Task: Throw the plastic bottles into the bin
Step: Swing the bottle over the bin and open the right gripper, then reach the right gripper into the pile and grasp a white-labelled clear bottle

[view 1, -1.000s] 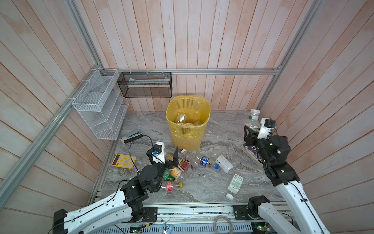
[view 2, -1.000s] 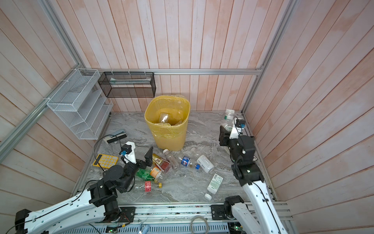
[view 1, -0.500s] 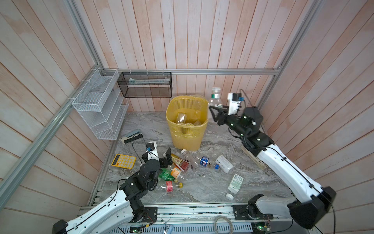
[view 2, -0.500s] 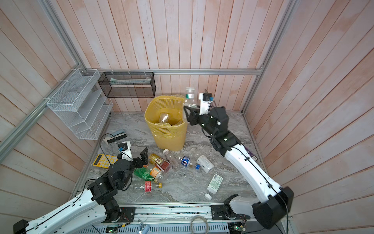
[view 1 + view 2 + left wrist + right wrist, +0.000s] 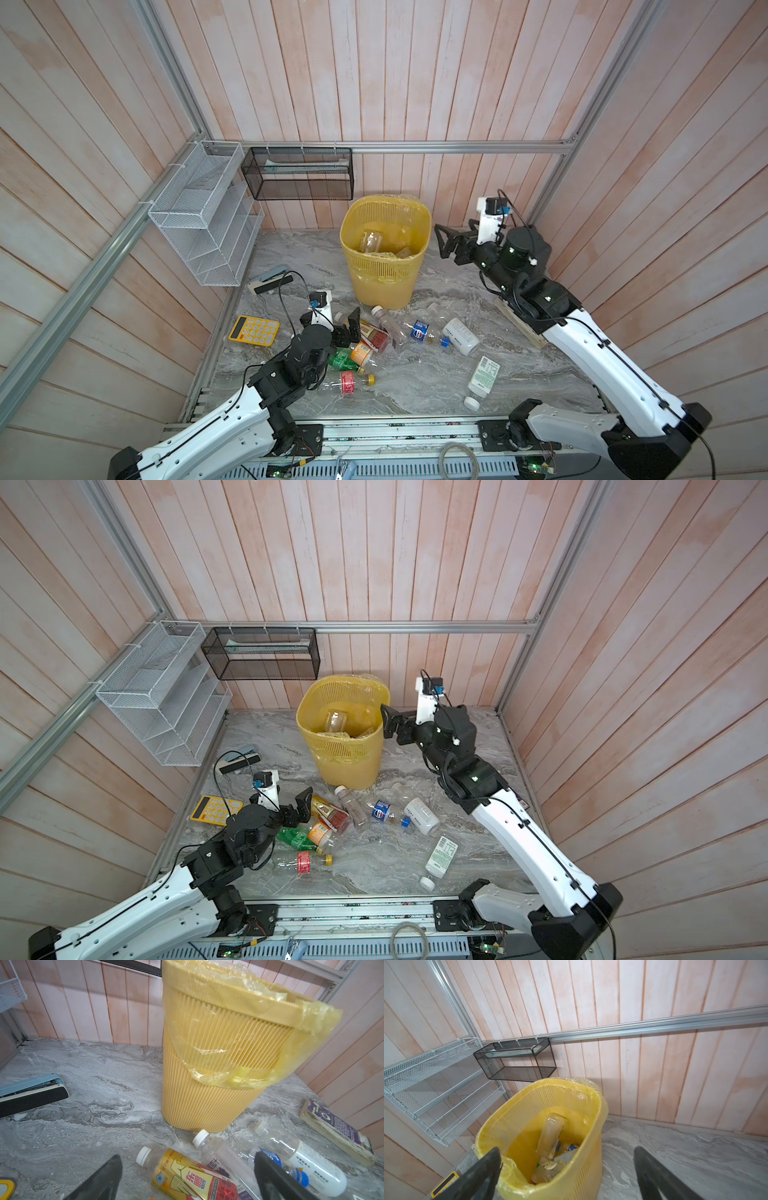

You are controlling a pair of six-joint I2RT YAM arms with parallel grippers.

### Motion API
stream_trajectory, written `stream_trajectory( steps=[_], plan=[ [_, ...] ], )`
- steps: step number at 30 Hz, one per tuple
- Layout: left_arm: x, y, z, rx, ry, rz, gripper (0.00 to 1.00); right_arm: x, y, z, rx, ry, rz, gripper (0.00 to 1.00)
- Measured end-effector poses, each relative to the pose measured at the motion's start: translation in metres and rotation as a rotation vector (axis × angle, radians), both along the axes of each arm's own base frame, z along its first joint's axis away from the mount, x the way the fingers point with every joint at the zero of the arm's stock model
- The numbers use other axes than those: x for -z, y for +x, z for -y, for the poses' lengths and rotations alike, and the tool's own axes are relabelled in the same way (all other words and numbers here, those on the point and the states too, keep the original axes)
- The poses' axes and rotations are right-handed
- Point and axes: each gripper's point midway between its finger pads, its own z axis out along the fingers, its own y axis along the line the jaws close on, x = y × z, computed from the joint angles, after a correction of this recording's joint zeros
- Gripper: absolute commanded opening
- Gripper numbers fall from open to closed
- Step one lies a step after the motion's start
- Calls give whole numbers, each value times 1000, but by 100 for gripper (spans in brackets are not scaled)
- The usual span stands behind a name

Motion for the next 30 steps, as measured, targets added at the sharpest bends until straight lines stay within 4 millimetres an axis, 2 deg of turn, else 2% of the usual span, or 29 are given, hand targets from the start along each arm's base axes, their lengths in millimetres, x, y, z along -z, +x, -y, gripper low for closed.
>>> stream_trajectory(
  steps=[2,4,5,7,10,12,13,19,25,30],
  plan=[
    [0,-1,2,11,2,-1,100,22,-5,15,40,-16,-32,98],
    [0,-1,3,19,2,1,100,62,-8,26,68,-61,-103,95],
    [-1,-1,4,21,-1,2,100,85,-9,30,79,-87,-147,93],
    [-2,-2,4,28,-11,7,100,152,-13,41,101,-165,-280,90],
    [1,-3,4,35,-17,8,100,242,-33,58,118,-265,-483,86],
    [4,-4,5,40,-17,2,100,281,-49,64,110,-307,-581,86],
    [6,-4,6,45,-15,-2,100,293,-56,66,102,-315,-612,86],
    [20,-2,12,57,6,-47,100,323,-70,65,65,-317,-675,87],
    [22,-2,14,58,-3,-55,100,349,-68,65,76,-361,-747,77],
    [23,-3,17,73,-3,-62,100,358,-64,66,84,-394,-775,83]
  ],
)
